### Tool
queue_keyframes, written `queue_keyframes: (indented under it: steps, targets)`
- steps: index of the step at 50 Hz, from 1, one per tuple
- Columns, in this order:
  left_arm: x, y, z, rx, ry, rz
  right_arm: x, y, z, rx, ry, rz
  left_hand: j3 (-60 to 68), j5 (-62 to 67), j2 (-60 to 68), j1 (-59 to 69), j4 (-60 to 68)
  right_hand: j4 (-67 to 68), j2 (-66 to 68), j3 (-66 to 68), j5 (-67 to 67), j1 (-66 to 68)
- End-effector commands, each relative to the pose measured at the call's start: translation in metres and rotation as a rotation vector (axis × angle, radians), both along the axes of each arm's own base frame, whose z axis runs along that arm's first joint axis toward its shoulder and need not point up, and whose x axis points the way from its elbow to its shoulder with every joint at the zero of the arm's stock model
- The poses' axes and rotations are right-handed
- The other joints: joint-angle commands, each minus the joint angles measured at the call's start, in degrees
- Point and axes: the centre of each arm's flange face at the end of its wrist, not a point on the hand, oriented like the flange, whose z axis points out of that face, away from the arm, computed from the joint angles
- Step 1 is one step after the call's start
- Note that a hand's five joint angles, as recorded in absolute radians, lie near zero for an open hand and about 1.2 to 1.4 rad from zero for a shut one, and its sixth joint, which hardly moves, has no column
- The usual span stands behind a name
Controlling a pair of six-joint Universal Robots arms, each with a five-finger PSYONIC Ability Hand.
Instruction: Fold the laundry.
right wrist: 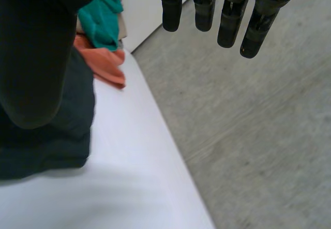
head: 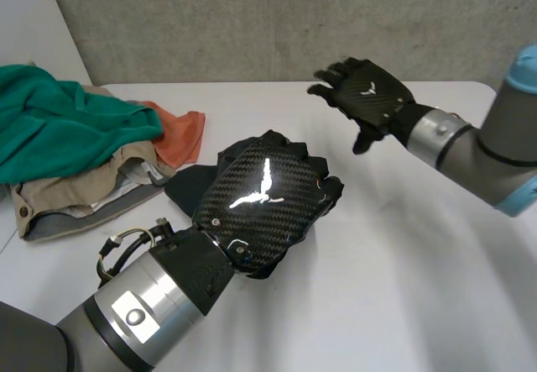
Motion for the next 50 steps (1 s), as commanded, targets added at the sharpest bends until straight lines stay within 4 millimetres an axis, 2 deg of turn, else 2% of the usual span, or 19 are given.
queue_keyframes:
  steps: [1, 4, 10, 13, 15, 19, 22, 24, 28, 29, 30, 35, 36, 39, 40, 42, 43, 47, 50]
  targets:
    - [0.000, -0.001, 0.002, -0.005, 0.004, 0.003, -0.013, 0.015, -0.019, 0.181, 0.048, 0.076, 11.19, 14.63, 11.32, 16.25, 11.08, -3.28, -2.60, -2.14, -3.52, -1.38]
    - [0.000, -0.001, 0.002, -0.006, 0.005, 0.003, -0.012, 0.023, -0.027, 0.214, 0.066, 0.090, 11.19, 14.63, 11.32, 16.25, 11.08, -3.28, -2.60, -2.14, -3.52, -1.38]
    - [0.000, -0.001, 0.004, -0.011, 0.008, 0.003, -0.011, 0.023, -0.043, 0.270, 0.064, 0.088, 11.19, 14.63, 11.32, 16.25, 11.08, -3.28, -2.60, -2.14, -3.52, -1.38]
    - [0.000, -0.001, 0.005, -0.012, 0.009, 0.002, -0.003, 0.029, -0.051, 0.303, 0.055, 0.113, 11.19, 14.63, 11.32, 16.25, 11.08, -3.28, -2.60, -2.14, -3.52, -1.38]
    - [0.000, -0.001, 0.005, -0.013, 0.010, 0.002, 0.013, 0.039, -0.056, 0.300, 0.047, 0.155, 11.19, 14.63, 11.32, 16.25, 11.08, -3.28, -2.60, -2.14, -3.52, -1.38]
    - [0.000, -0.001, 0.005, -0.013, 0.010, 0.002, 0.030, 0.044, -0.062, 0.283, 0.011, 0.177, 11.19, 14.63, 11.32, 16.25, 11.08, -3.28, -2.60, -2.14, -3.52, -1.38]
    - [0.000, -0.001, 0.005, -0.014, 0.011, 0.002, 0.036, 0.041, -0.062, 0.293, -0.037, 0.153, 11.19, 14.63, 11.32, 16.25, 11.08, -2.23, -1.54, -1.09, -2.46, -0.33]
    - [0.000, -0.001, 0.005, -0.014, 0.011, 0.002, 0.041, 0.042, -0.064, 0.300, -0.059, 0.145, 11.19, 14.63, 11.32, 16.25, 11.08, 4.16, 4.85, 5.30, 3.93, 6.06]
    - [0.000, -0.001, 0.005, -0.013, 0.012, 0.003, 0.054, 0.042, -0.061, 0.273, -0.116, 0.126, 11.19, 14.63, 11.32, 16.25, 11.08, 34.05, 34.73, 35.19, 33.82, 35.95]
    - [0.000, -0.001, 0.005, -0.013, 0.012, 0.004, 0.056, 0.038, -0.058, 0.247, -0.134, 0.102, 11.19, 14.63, 11.32, 16.25, 11.08, 57.46, 58.14, 58.60, 57.22, 59.36]
    - [0.000, -0.001, 0.005, -0.013, 0.012, 0.006, 0.056, 0.035, -0.056, 0.231, -0.144, 0.083, 11.19, 14.63, 11.32, 16.25, 11.08, 66.62, 67.30, 67.76, 66.39, 68.52]
    - [0.002, -0.006, 0.006, -0.014, 0.013, 0.023, 0.044, 0.018, -0.038, 0.147, -0.188, -0.070, 11.19, 14.63, 11.32, 16.25, 11.08, 66.72, 67.40, 67.86, 66.48, 68.62]
    - [0.003, -0.008, 0.006, -0.014, 0.013, 0.029, 0.039, 0.017, -0.021, 0.109, -0.201, -0.111, 11.19, 14.63, 11.32, 16.25, 11.08, 66.72, 67.40, 67.86, 66.48, 68.62]
    - [0.007, -0.020, 0.007, -0.017, 0.017, 0.073, 0.031, 0.020, 0.008, 0.056, -0.207, -0.149, 11.19, 14.63, 11.32, 16.25, 11.08, 66.72, 67.40, 67.86, 66.48, 68.62]
    - [0.009, -0.025, 0.007, -0.017, 0.018, 0.093, 0.016, 0.023, 0.030, 0.019, -0.183, -0.181, 11.19, 14.63, 11.32, 16.25, 11.08, 66.72, 67.40, 67.86, 66.48, 68.62]
    - [0.014, -0.035, 0.008, -0.017, 0.022, 0.143, 0.000, 0.022, 0.043, -0.010, -0.152, -0.220, 11.19, 14.63, 11.32, 16.25, 11.08, 66.72, 67.40, 67.86, 66.48, 68.62]
    - [0.019, -0.046, 0.009, -0.018, 0.030, 0.207, -0.018, 0.022, 0.059, -0.057, -0.107, -0.265, 11.19, 14.63, 11.32, 16.25, 11.08, 66.72, 67.40, 67.86, 66.48, 68.62]
    - [0.030, -0.069, 0.013, -0.014, 0.054, 0.360, -0.047, 0.034, 0.079, -0.109, 0.048, -0.338, 11.19, 14.63, 11.32, 16.25, 11.08, 66.72, 67.40, 67.86, 66.48, 68.62]
    - [0.032, -0.077, 0.008, 0.000, 0.049, 0.423, -0.054, 0.049, 0.085, -0.109, 0.137, -0.353, 11.19, 14.63, 11.32, 16.25, 11.08, 66.72, 67.40, 67.86, 66.48, 68.62]
